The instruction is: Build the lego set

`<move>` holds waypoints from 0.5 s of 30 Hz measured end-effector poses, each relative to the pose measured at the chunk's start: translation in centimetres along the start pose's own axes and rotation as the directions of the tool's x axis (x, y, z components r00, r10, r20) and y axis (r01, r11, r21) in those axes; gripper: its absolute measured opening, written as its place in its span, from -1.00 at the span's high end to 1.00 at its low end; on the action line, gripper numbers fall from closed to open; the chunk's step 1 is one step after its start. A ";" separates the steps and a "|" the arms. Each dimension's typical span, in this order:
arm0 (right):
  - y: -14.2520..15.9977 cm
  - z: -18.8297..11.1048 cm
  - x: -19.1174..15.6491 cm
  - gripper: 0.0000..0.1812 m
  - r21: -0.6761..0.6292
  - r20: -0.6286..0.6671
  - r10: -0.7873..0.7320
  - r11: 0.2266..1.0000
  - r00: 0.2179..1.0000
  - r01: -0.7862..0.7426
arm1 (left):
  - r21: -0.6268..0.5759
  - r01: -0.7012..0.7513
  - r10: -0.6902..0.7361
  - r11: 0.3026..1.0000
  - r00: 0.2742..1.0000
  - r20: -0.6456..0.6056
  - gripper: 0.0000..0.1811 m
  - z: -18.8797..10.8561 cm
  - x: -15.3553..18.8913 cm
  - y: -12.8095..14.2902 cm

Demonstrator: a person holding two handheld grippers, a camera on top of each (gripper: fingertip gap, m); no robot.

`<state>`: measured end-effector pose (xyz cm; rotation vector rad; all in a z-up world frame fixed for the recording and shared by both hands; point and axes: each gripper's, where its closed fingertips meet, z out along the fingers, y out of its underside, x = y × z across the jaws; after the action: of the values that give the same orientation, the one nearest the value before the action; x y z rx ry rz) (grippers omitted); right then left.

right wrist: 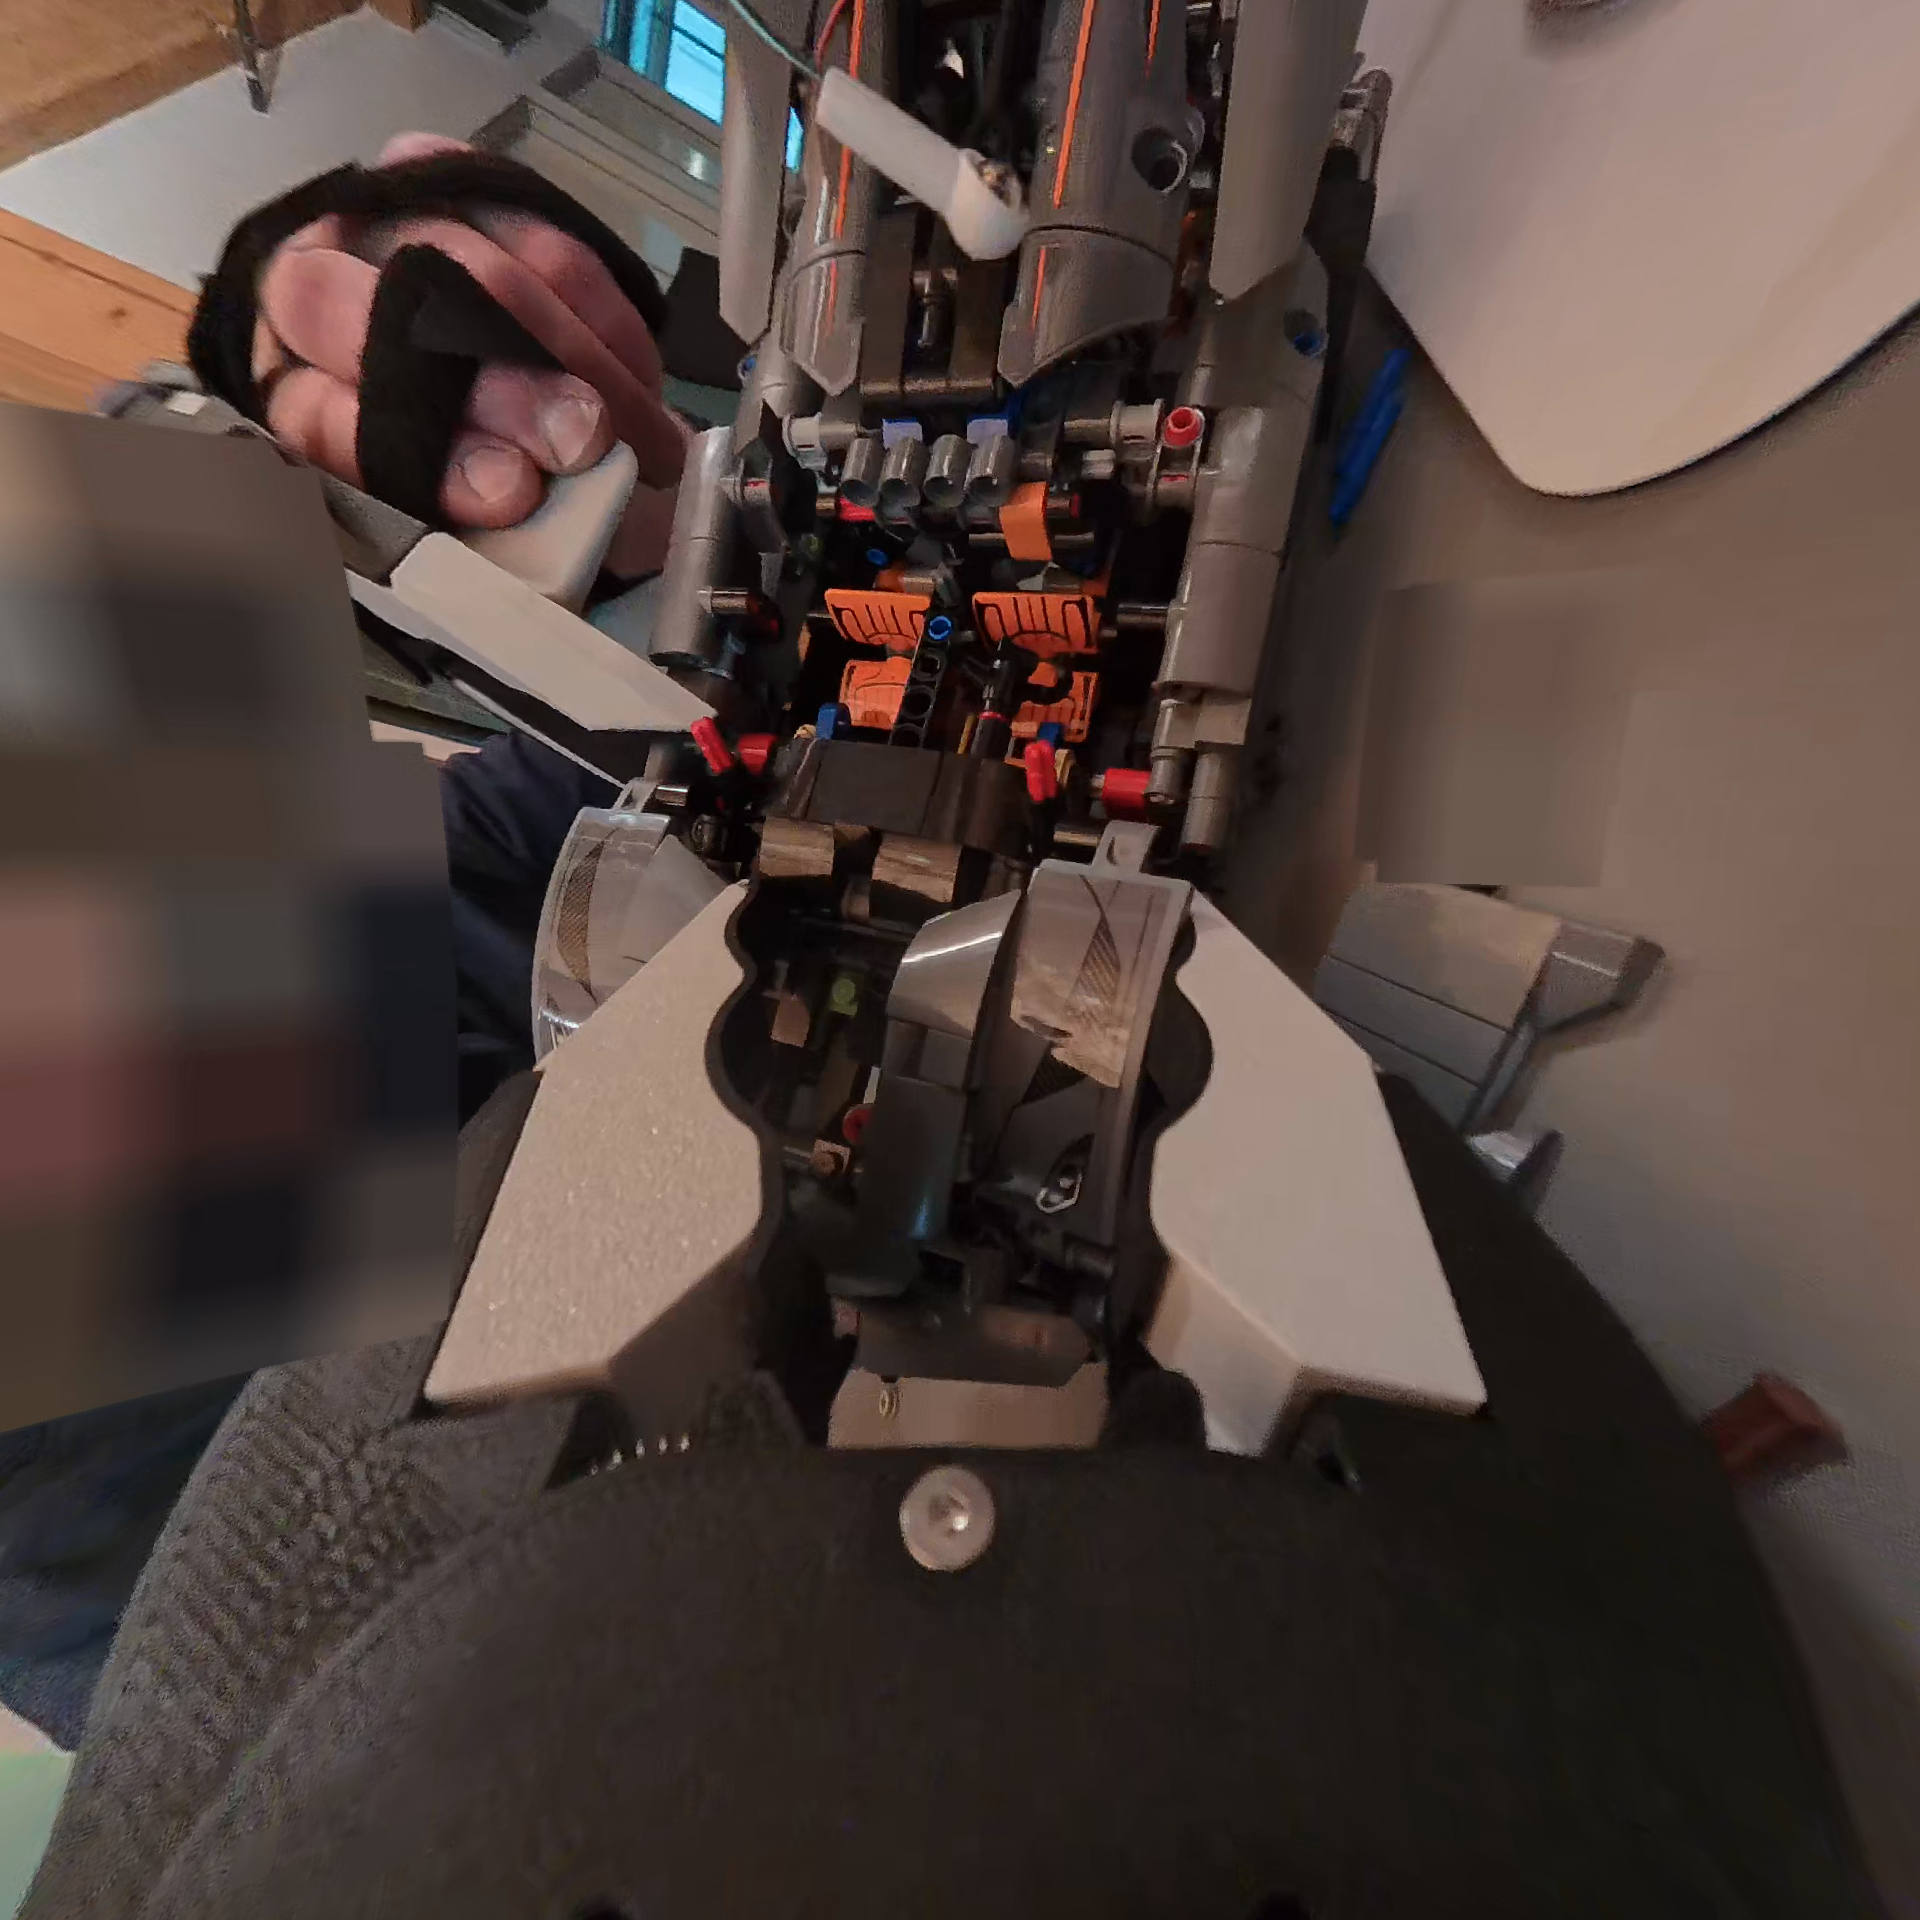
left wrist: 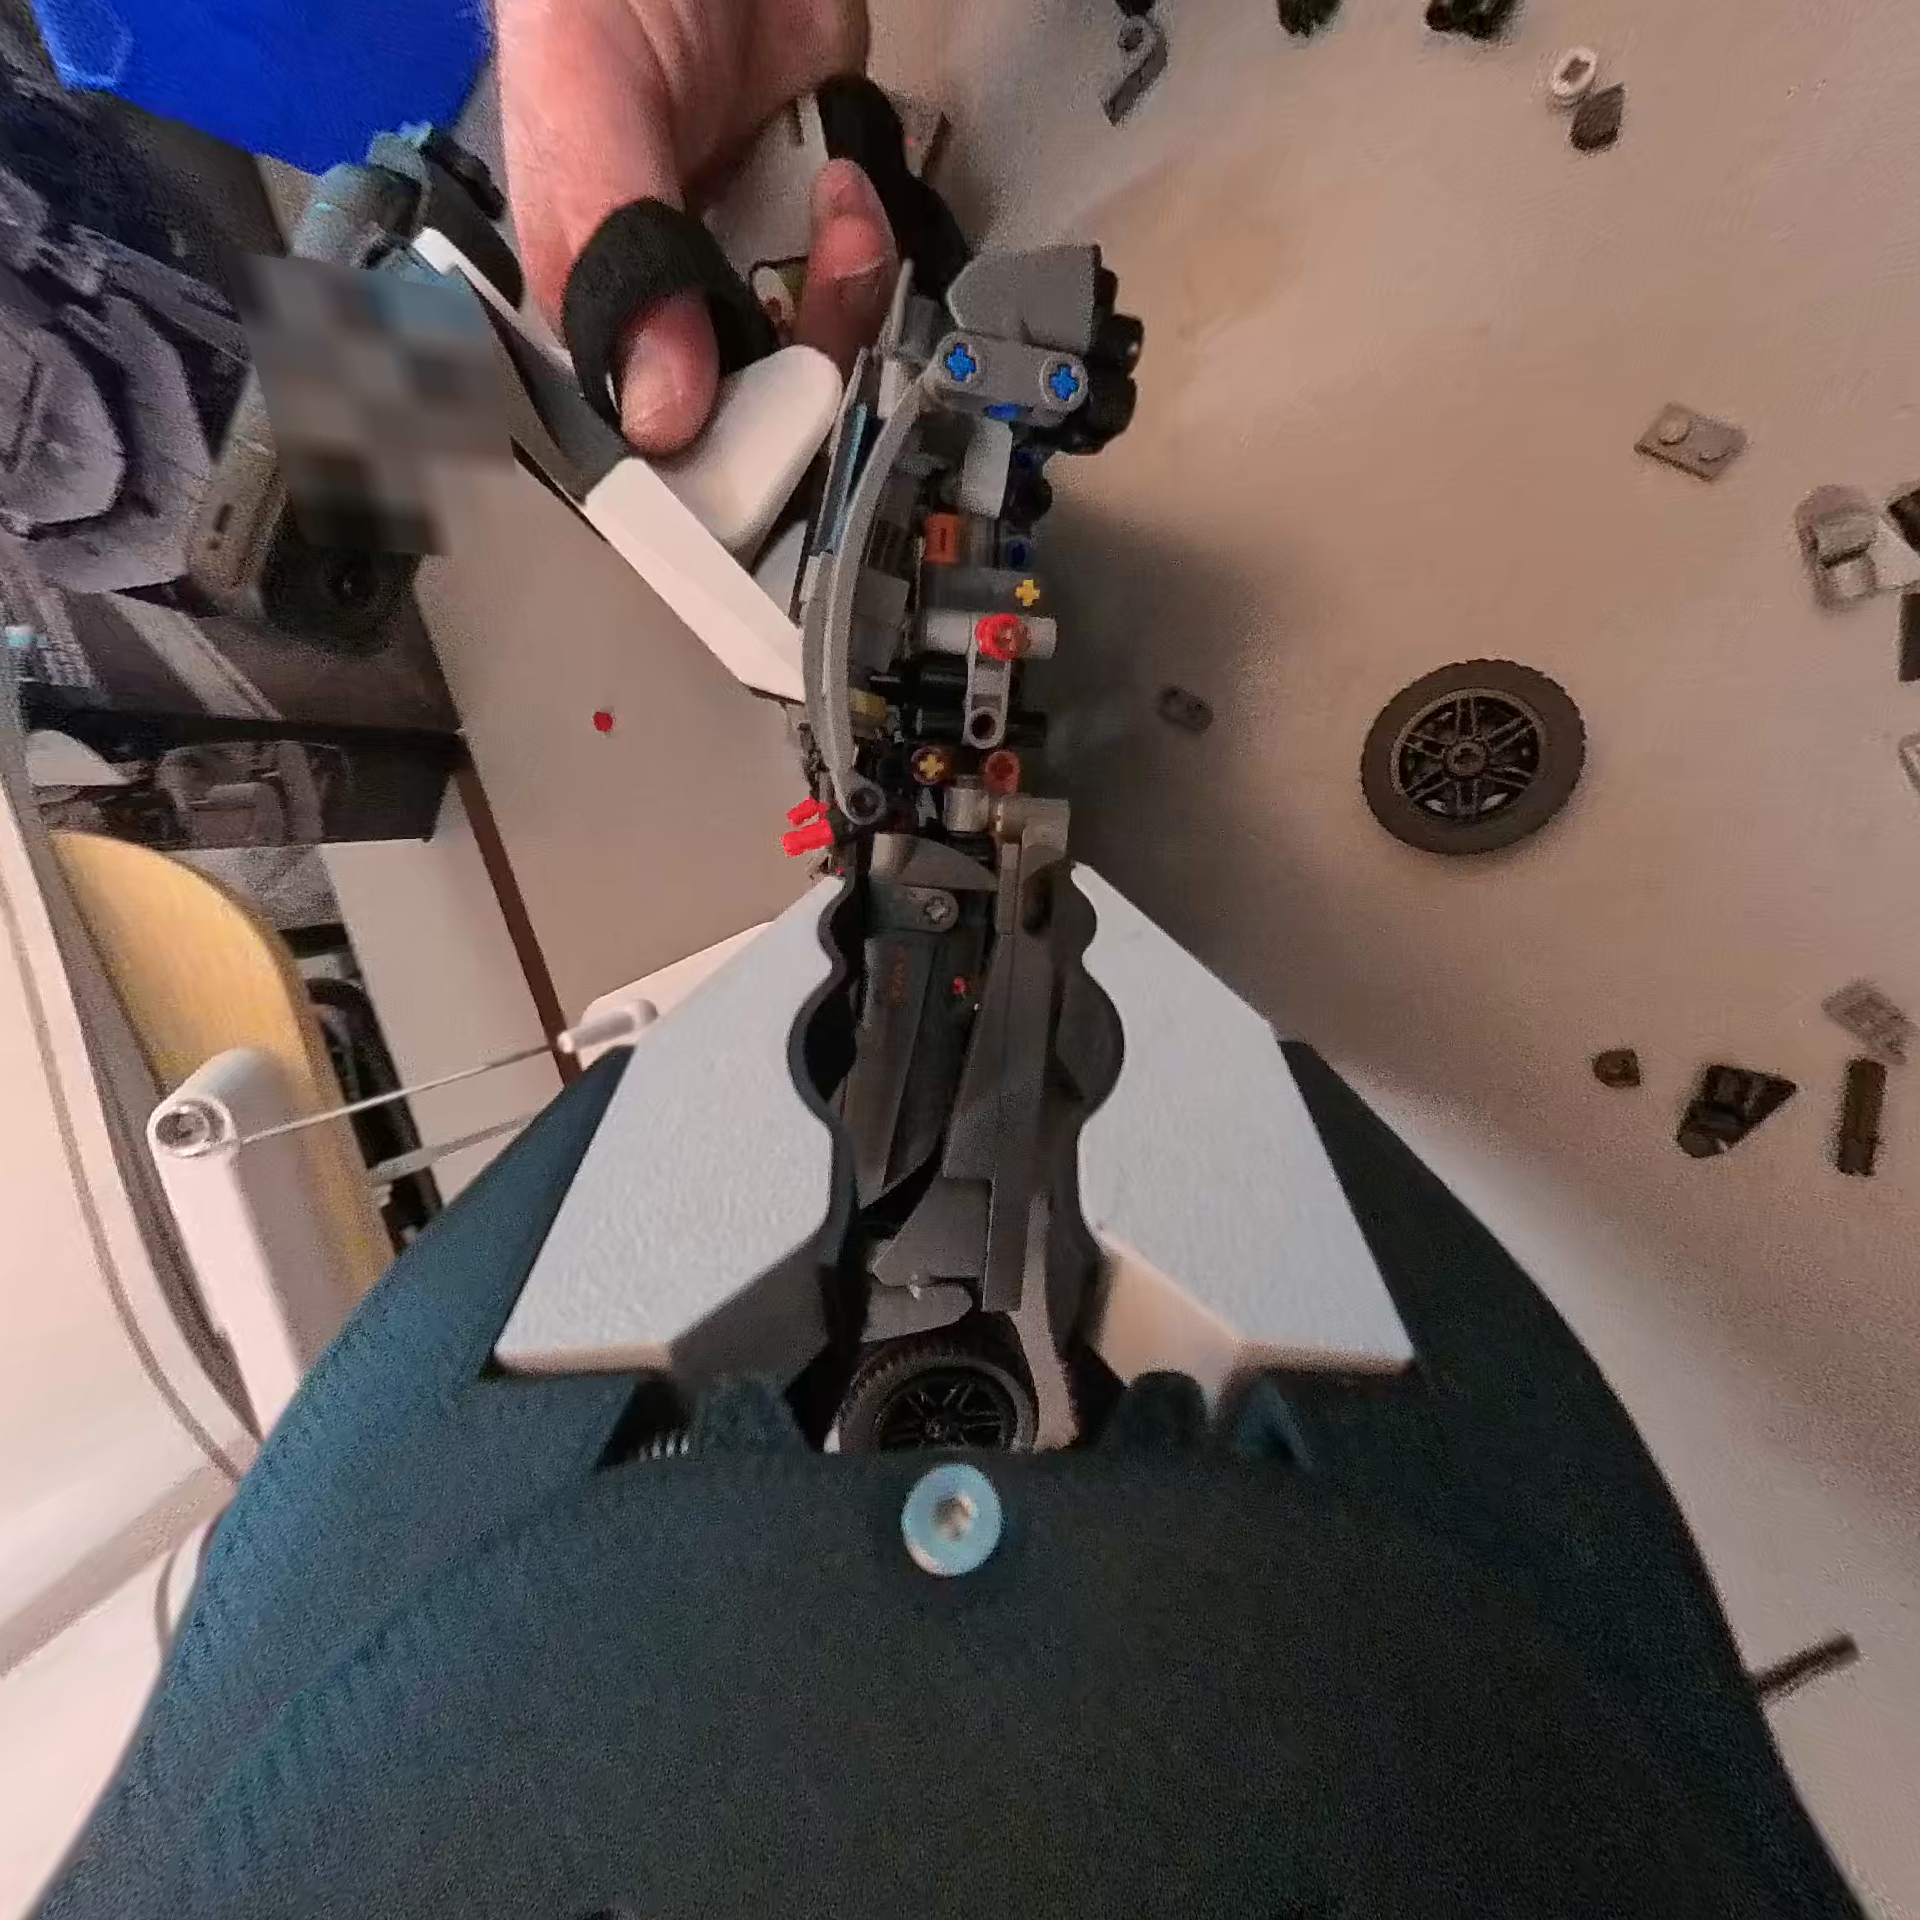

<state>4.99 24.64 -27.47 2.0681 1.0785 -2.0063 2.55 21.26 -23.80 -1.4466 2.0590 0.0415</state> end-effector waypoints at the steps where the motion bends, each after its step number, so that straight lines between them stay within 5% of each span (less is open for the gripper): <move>1: 0.0 -0.1 0.2 0.20 0.003 -0.009 0.007 1.000 1.000 -0.007 | -0.007 -0.004 0.004 1.000 1.000 -0.025 0.64 0.1 -0.1 0.0; 15: -1.0 -4.1 1.7 0.18 0.150 -0.189 0.053 0.988 0.981 -0.025 | -0.002 0.034 -0.034 0.999 0.990 -0.139 0.64 1.1 -2.8 -0.5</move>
<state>7.80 28.20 -28.00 2.3796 0.9328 -1.9550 4.06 23.81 -23.18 -1.5217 2.1446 -0.0762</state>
